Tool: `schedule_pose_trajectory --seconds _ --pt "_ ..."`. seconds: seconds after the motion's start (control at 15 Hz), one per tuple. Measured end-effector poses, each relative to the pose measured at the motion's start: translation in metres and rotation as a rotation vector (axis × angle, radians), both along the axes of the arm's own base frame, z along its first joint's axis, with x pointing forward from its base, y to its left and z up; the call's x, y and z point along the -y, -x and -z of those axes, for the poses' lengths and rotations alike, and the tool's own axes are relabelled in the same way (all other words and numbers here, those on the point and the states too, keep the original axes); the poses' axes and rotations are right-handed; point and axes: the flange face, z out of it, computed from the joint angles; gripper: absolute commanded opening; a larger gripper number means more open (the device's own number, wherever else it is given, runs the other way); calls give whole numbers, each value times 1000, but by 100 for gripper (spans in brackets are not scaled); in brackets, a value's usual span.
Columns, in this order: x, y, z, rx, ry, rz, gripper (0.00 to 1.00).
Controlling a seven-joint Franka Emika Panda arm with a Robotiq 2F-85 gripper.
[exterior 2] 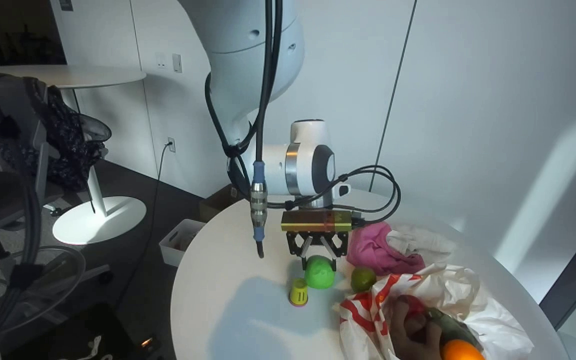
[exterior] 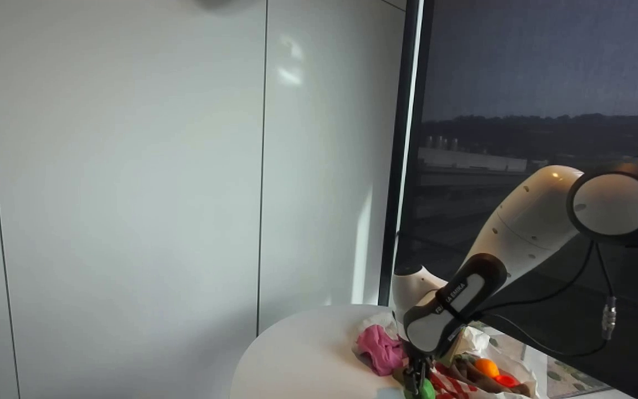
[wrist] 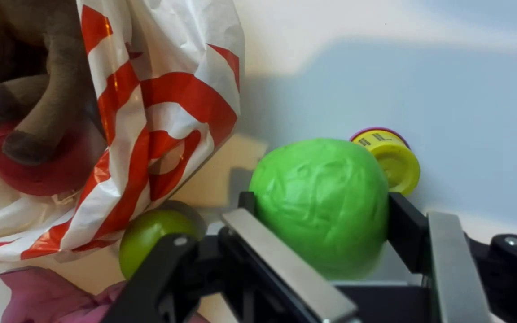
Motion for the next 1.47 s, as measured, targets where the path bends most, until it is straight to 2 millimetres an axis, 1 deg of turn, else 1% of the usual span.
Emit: schedule_pose_trajectory --seconds 0.27,0.33,0.4,0.47,0.67,0.87,1.0,1.07,1.13,1.2,1.33,1.47 --pt "-14 -9 35 -28 38 -60 47" --pt "-16 -13 41 -29 44 -70 86" --pt "-19 -17 46 -28 49 -76 94" --pt "-20 -22 50 -27 53 -80 99" --pt "-19 -33 52 -12 65 -83 100" --pt "-7 -45 40 18 86 -73 100" --pt "12 -54 23 55 110 -41 100" --pt "27 -59 12 76 121 -10 100" --pt "46 -63 -1 100 131 32 100" --pt "68 -66 -14 123 142 79 100" --pt "121 -68 -40 161 160 185 100" --pt "177 -62 -61 184 172 296 100"
